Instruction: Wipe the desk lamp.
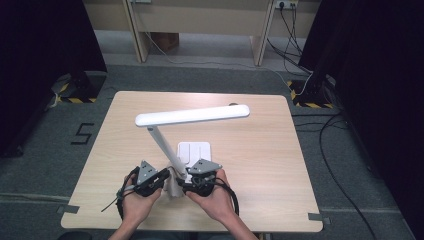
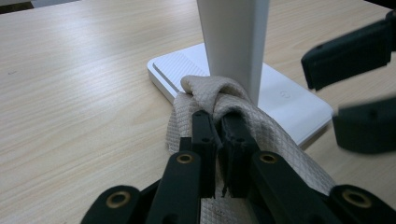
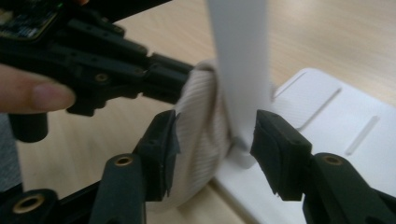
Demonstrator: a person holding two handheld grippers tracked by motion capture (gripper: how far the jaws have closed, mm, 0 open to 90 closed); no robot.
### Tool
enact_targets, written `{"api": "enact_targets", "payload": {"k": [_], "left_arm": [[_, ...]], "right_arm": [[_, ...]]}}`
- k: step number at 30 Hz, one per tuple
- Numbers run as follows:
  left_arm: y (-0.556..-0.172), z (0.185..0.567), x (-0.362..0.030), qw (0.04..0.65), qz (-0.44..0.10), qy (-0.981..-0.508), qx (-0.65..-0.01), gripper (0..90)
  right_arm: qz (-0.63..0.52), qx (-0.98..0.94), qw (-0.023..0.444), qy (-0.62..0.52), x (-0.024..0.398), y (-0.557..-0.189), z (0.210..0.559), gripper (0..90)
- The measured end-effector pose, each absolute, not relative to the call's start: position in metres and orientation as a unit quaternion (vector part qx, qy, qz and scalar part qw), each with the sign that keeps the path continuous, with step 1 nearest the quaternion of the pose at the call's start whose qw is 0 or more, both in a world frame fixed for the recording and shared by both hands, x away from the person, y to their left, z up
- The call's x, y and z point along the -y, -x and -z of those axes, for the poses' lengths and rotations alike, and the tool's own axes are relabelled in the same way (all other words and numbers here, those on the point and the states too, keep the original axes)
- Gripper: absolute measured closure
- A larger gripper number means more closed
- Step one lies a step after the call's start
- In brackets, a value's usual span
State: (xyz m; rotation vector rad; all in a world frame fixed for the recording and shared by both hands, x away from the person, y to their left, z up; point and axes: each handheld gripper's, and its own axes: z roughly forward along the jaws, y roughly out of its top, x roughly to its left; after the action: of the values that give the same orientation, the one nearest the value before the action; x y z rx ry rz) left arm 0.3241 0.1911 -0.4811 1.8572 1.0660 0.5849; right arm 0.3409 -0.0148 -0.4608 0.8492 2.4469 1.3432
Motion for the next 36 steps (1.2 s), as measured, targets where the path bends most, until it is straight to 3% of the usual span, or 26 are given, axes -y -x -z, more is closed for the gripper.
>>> {"api": "enact_targets", "payload": {"k": [3,8,16,20,22,26,30,36], "left_arm": [[-0.322,0.481,-0.191,0.446,-0.234,-0.75,-0.43,85.0],[-0.312,0.477,-0.192,0.445,-0.232,-0.755,-0.421,84.9],[-0.297,0.465,-0.194,0.464,-0.229,-0.75,-0.412,84.9],[-0.295,0.462,-0.196,0.466,-0.234,-0.748,-0.411,84.9],[-0.297,0.462,-0.197,0.468,-0.235,-0.744,-0.415,84.7],[-0.299,0.462,-0.199,0.472,-0.236,-0.739,-0.418,84.5],[-0.299,0.46,-0.196,0.482,-0.234,-0.737,-0.412,83.5],[-0.3,0.454,-0.196,0.503,-0.245,-0.725,-0.402,63.9]], "right_arm": [[-0.451,-0.843,0.093,-0.278,0.006,-0.335,0.467,43.5],[-0.427,-0.857,0.103,-0.268,-0.001,-0.335,0.476,37.1],[-0.422,-0.865,0.103,-0.253,-0.008,-0.334,0.481,38.1],[-0.425,-0.867,0.112,-0.235,-0.007,-0.332,0.48,54.6],[-0.431,-0.865,0.122,-0.225,-0.004,-0.331,0.475,69.6],[-0.444,-0.857,0.13,-0.229,0.005,-0.332,0.465,78.5],[-0.448,-0.853,0.135,-0.23,0.011,-0.334,0.46,81.4],[-0.445,-0.85,0.154,-0.236,0.025,-0.338,0.447,83.1]]}}
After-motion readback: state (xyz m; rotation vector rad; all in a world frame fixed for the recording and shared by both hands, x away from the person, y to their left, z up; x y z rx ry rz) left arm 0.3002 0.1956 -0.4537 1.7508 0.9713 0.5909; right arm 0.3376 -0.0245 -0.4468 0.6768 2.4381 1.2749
